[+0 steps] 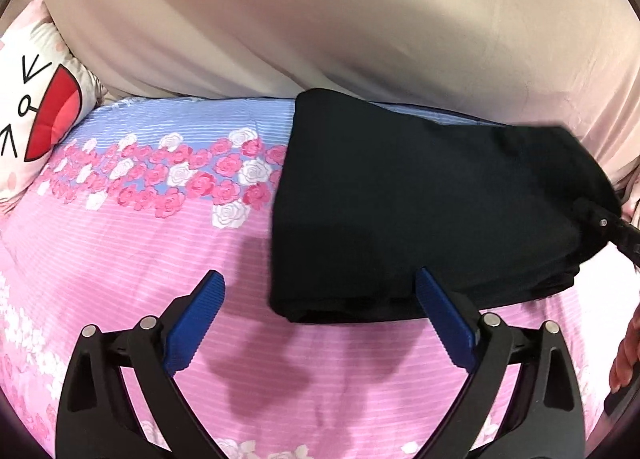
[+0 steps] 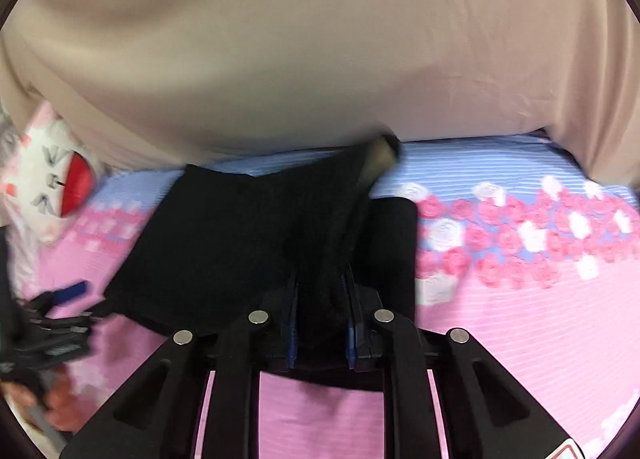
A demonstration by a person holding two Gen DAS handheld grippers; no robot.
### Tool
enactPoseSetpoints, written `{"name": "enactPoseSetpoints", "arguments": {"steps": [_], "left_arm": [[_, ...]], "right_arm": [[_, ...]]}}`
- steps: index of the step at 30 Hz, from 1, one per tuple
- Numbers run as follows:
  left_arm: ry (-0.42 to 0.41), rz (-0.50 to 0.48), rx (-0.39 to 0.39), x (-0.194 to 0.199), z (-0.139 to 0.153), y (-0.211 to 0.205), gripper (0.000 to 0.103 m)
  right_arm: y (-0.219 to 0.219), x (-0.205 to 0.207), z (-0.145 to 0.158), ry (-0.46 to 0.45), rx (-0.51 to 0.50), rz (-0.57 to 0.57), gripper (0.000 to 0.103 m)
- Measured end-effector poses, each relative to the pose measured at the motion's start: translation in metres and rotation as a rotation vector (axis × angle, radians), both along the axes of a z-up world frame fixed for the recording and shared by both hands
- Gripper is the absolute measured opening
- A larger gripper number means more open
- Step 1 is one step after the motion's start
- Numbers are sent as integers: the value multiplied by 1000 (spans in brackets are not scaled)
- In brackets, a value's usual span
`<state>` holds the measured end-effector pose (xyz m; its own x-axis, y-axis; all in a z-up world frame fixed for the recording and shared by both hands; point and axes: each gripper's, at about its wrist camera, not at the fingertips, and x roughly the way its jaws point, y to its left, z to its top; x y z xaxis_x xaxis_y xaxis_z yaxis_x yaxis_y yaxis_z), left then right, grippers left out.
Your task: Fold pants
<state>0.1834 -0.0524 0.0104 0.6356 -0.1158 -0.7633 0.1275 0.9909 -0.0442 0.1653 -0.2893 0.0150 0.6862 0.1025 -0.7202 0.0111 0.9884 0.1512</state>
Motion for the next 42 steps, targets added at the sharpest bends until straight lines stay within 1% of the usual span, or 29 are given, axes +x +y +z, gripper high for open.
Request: {"name": "enactPoseSetpoints", "arguments": {"steps": [1, 2, 3, 4, 5, 8, 10, 12, 14, 15, 17, 18, 20, 22, 23, 26, 27, 28, 29, 30, 31, 32, 33, 34, 35, 37, 39, 41, 42], "left_arm": [[2, 4, 11, 0, -2, 0, 95], [9, 9, 24, 2, -6, 1, 95], [16, 11, 29, 3, -9, 2, 95], [24, 15, 29, 4, -12, 3, 95], [29, 19, 28, 5, -13, 5, 95], [26, 33, 24, 8, -13, 7, 95], [20, 38, 36, 11, -13, 3, 95], [17, 45, 56, 14, -14, -1, 95], [21, 48, 69, 15, -16, -4, 95], [26, 47, 70, 16, -17, -4, 95], [27, 46, 73, 16, -19, -3, 95], [25, 45, 75, 16, -19, -3, 95], [22, 39, 74, 15, -19, -4, 95], [18, 41, 76, 14, -19, -4, 95], [21, 35, 68, 13, -19, -4, 95], [5, 35, 79, 5, -15, -4, 95], [-4, 36, 88, 2, -13, -4, 95], [-9, 37, 91, 0, -12, -3, 95], [-15, 38, 92, -3, -10, -3, 95], [-17, 38, 91, -6, -9, -2, 95], [-17, 36, 89, -8, -8, -2, 95], [-17, 36, 87, -12, -6, -1, 95], [-20, 30, 84, -17, -5, -1, 95], [-29, 24, 83, -23, -2, 0, 95], [-39, 24, 88, -30, 1, 1, 95], [-60, 17, 83, -46, 6, 3, 95], [-73, 8, 82, -61, 11, 5, 95], [-78, 4, 72, -77, 15, 6, 95], [-76, 2, 66, -85, 17, 8, 95]], "right_arm": [[-5, 7, -20, 57, -16, -21, 23], [-13, 12, -41, 97, 5, -30, 26], [-23, 4, -43, 43, 87, -40, 25], [-28, 0, -38, 52, 129, -53, 24], [-31, -5, -24, 38, 148, -91, 24], [-11, -14, 21, -89, 48, -68, 24], [2, -3, 28, -106, 33, -24, 24], [10, 27, 8, -41, -25, -10, 22], [6, 60, -30, 92, -95, -50, 17], [-1, 63, -36, 84, -44, -78, 17], [0, 49, -17, 36, 31, -88, 17], [3, 40, -9, -4, 43, -76, 17], [12, 27, -4, -47, -3, -62, 17], [16, 39, -35, 49, -137, -84, 16], [16, 38, -41, 39, -149, -86, 15], [20, 16, -19, -5, -102, -112, 18], [23, 0, -8, -63, -57, -87, 18], [27, -8, -6, -81, -55, -77, 18], [29, -13, -11, -70, -83, -77, 21], [29, -10, -27, -21, -126, -80, 21], [24, -4, -46, 31, -131, -77, 19], [20, -11, -43, -14, -112, -86, 16], [19, -18, -38, -3, -97, -93, 16], [18, -28, -30, 1, -74, -105, 18], [18, -41, -19, -18, -42, -111, 26], [21, -73, -2, -71, 18, -84, 27], [26, -107, 6, -106, 21, -91, 29], [27, -134, 8, -115, 23, -99, 41], [27, -145, 9, -124, 24, -118, 45]]}}
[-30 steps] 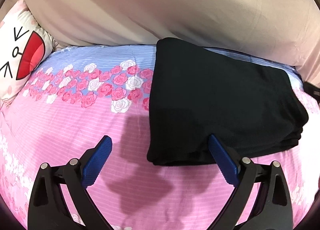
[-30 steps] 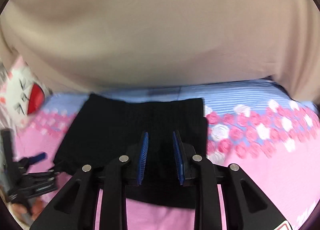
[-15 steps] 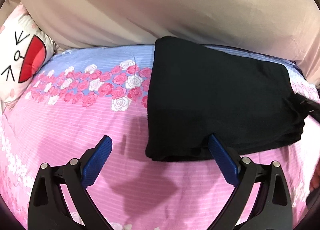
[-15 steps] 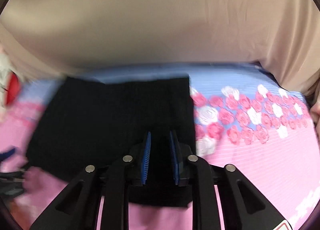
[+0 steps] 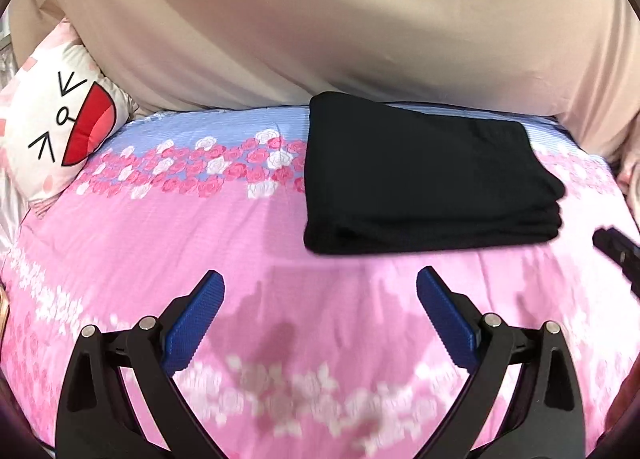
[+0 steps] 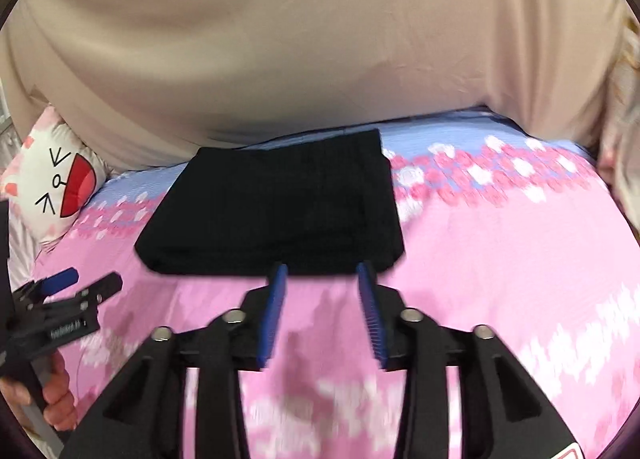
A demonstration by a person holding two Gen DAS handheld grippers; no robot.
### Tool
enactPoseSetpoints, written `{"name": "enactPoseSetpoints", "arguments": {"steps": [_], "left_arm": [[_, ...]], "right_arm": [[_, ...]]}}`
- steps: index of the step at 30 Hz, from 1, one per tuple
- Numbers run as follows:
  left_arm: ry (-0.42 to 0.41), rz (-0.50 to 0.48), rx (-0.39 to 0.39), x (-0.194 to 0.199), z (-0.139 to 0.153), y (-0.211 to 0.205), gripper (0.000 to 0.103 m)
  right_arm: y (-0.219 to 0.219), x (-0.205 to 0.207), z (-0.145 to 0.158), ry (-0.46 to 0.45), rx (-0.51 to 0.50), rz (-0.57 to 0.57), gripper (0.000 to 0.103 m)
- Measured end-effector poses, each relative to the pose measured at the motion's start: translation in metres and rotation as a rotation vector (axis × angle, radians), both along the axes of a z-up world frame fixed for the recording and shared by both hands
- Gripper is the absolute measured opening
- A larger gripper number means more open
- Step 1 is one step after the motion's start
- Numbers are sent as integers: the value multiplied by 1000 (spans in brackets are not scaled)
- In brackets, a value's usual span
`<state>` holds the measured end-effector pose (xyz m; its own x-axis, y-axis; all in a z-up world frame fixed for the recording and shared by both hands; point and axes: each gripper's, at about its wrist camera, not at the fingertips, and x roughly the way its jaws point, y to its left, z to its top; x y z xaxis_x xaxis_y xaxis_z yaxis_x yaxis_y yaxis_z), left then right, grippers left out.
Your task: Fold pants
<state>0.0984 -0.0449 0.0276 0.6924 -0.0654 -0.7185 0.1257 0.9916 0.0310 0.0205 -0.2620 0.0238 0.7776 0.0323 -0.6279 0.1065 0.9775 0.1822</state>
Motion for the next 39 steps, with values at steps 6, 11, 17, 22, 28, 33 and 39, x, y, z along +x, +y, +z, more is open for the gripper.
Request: {"name": "enactPoseSetpoints", "arguments": {"steps": [6, 11, 17, 22, 28, 33, 39], "left_arm": [[-23, 15, 1, -57, 8, 10, 96], [-6, 2, -1, -99, 6, 16, 98], [-2, -4, 12, -147, 0, 19, 98], [-17, 5, 8, -179, 3, 21, 98], [-32, -5, -15, -200, 9, 20, 98], [-20, 17, -2, -200, -1, 22, 98], [22, 22, 4, -190, -15, 24, 98]], "right_arm": [[1, -59, -19, -4, 3, -73, 56], [7, -100, -26, 4, -3, -70, 64], [24, -136, -31, 7, -33, -48, 71], [35, -154, -30, 11, -22, -27, 71], [46, -167, -26, -6, -24, -6, 75], [54, -170, -31, 0, -25, -1, 75], [59, -168, -37, 17, -43, -14, 75]]}}
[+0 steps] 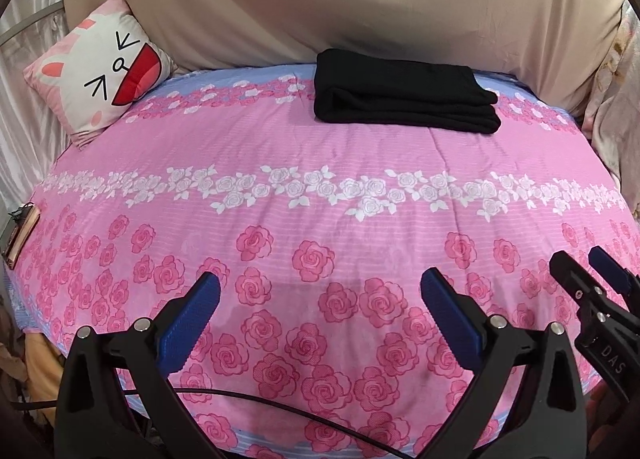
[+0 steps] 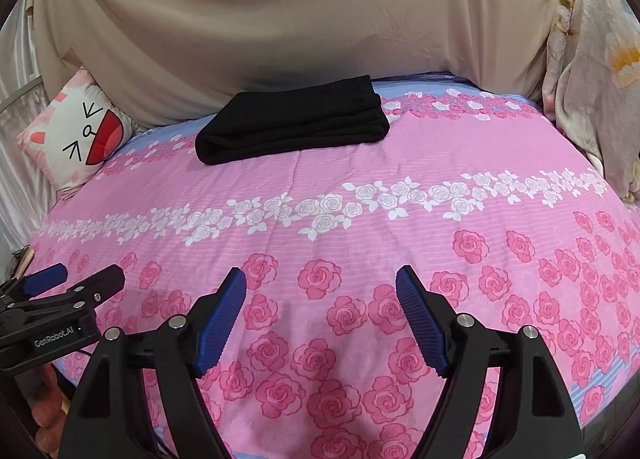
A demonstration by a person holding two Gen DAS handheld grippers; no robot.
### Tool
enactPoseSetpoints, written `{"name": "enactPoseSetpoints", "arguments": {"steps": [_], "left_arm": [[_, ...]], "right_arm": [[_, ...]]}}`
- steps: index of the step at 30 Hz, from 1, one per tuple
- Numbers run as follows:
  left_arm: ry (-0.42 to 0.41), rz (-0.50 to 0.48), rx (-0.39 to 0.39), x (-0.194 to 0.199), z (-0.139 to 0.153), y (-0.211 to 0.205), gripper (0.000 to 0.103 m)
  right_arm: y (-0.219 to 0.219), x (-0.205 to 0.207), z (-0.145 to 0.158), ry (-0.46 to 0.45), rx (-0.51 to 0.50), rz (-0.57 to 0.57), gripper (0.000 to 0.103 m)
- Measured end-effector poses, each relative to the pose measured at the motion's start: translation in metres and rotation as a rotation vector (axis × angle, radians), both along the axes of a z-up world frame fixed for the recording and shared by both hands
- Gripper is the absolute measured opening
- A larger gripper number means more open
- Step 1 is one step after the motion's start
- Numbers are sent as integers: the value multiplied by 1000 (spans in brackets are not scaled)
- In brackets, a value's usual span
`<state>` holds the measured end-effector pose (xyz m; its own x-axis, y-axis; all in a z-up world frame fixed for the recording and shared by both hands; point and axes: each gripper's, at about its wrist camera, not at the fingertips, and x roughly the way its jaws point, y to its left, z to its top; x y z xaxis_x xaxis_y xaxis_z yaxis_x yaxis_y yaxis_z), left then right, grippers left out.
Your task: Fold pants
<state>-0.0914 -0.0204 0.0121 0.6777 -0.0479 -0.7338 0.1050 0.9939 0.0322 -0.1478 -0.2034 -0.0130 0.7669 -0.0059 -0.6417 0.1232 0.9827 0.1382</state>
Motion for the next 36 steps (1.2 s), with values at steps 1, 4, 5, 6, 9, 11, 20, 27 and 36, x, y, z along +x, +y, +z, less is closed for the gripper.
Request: {"name": "enactPoseSetpoints", "arguments": {"steps": [1, 4, 5, 6, 9, 11, 20, 27, 36], "left_arm": [[1, -1, -2, 1, -1, 0, 98], [2, 0, -1, 5, -3, -1, 98], [2, 2, 0, 6, -3, -1, 98], [5, 3, -1, 8, -4, -1, 98], [13, 1, 2, 14, -7, -2, 98], [17, 0, 4, 17, -8, -2, 98], [22, 4, 7, 23, -13, -3, 98], [15, -3, 5, 25, -13, -5, 98], [30, -16, 10, 31, -17, -9, 98]], "right_arm": [[0, 1, 0, 2, -2, 1, 75], [-1, 5, 0, 4, -3, 1, 75], [-1, 6, 0, 5, -5, 1, 75], [-1, 8, 0, 8, -6, -1, 76], [-1, 13, -2, 17, -8, 0, 76], [0, 15, -3, 20, -10, 1, 76], [2, 21, -7, 32, -13, 2, 76], [2, 23, -9, 38, -14, 1, 76], [1, 27, -6, 27, -16, -2, 76]]}}
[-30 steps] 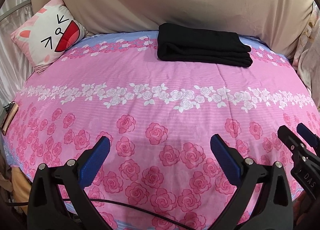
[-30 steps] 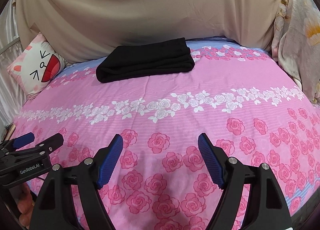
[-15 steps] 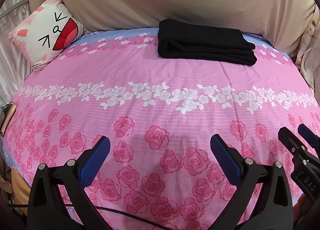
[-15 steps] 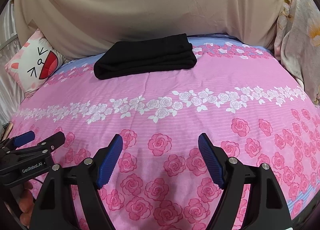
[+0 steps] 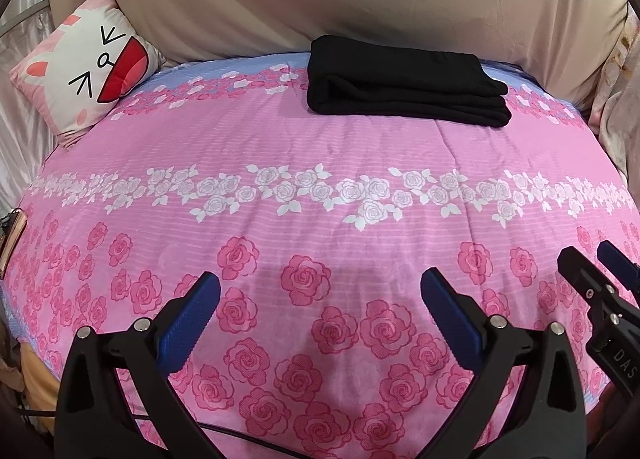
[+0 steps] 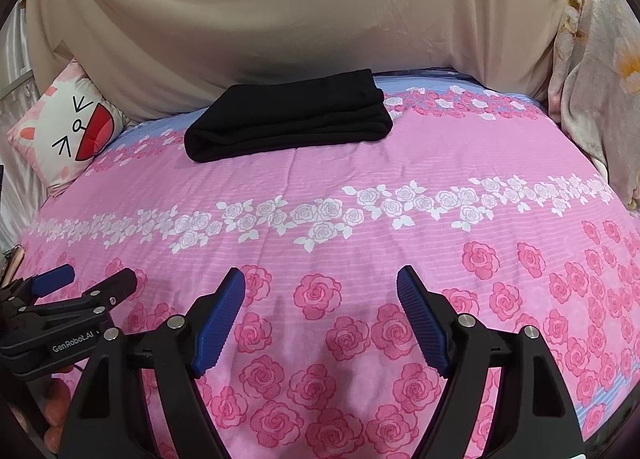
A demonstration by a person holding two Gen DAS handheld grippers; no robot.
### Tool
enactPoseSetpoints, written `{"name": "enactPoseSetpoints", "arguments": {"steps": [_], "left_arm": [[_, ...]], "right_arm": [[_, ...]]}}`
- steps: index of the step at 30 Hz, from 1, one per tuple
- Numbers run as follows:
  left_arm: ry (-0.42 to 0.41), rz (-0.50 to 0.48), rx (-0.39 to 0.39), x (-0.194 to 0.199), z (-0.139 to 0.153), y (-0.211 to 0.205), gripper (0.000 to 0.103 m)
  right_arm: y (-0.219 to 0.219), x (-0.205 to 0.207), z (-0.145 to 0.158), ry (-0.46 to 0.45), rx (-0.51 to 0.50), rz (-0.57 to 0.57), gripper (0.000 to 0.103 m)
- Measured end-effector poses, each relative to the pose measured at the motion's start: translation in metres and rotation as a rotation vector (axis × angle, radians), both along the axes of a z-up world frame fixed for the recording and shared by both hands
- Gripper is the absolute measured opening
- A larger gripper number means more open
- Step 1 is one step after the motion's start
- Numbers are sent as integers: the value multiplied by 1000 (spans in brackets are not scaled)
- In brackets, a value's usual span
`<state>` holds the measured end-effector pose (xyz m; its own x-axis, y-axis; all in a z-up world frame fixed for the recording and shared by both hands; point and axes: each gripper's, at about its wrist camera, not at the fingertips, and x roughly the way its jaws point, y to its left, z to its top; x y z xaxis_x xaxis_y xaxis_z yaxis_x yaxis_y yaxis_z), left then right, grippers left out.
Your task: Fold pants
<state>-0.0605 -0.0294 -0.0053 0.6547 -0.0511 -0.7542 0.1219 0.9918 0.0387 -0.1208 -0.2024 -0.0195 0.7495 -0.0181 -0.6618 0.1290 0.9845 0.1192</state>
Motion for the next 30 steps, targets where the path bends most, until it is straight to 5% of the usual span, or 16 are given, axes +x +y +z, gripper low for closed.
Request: {"name": "enactPoseSetpoints", "arguments": {"steps": [30], "left_arm": [[-32, -11, -9, 34, 7, -14, 98]], "right_arm": [[-3, 26, 0, 15, -18, 0, 77]]}}
